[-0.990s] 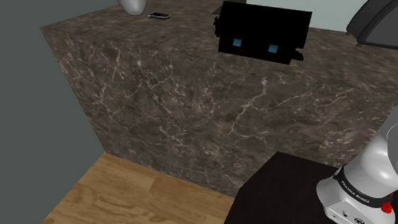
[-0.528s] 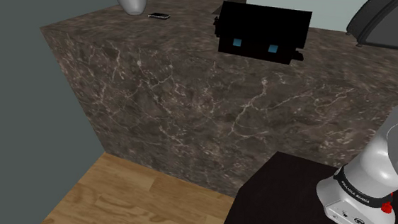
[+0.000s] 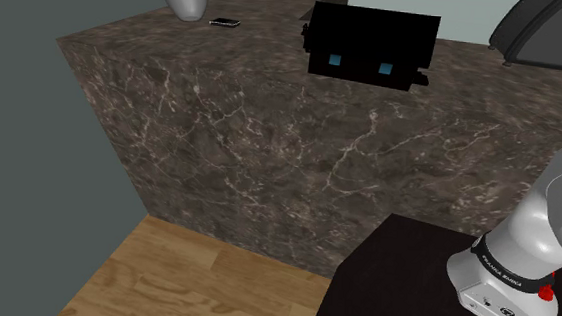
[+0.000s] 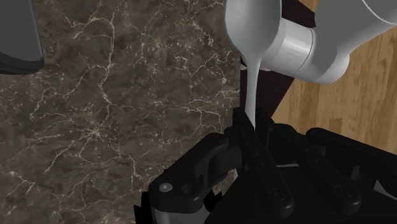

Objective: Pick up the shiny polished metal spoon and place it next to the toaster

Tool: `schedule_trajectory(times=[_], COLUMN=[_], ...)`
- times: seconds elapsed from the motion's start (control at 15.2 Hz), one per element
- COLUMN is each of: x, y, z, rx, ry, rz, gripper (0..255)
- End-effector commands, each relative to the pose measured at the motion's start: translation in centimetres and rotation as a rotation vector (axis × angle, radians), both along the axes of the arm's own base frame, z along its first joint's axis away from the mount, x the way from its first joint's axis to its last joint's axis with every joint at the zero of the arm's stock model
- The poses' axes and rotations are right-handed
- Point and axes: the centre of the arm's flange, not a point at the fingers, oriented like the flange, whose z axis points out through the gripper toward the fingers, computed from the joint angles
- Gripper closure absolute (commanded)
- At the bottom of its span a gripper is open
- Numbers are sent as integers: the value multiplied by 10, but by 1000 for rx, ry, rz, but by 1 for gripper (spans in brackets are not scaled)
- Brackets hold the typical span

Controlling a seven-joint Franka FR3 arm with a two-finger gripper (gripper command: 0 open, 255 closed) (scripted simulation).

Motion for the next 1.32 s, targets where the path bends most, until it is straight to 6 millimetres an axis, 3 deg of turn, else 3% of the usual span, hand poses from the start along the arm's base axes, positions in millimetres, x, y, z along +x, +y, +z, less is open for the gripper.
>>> schedule_trajectory(times=[0.0,0.66,1.25], x=[-21,-108,-113], y=[-23,-121,-126], z=[2,2,-40], rx=[0,0,0], ry=[2,2,2], rz=[1,1,1], gripper=[255,255,255])
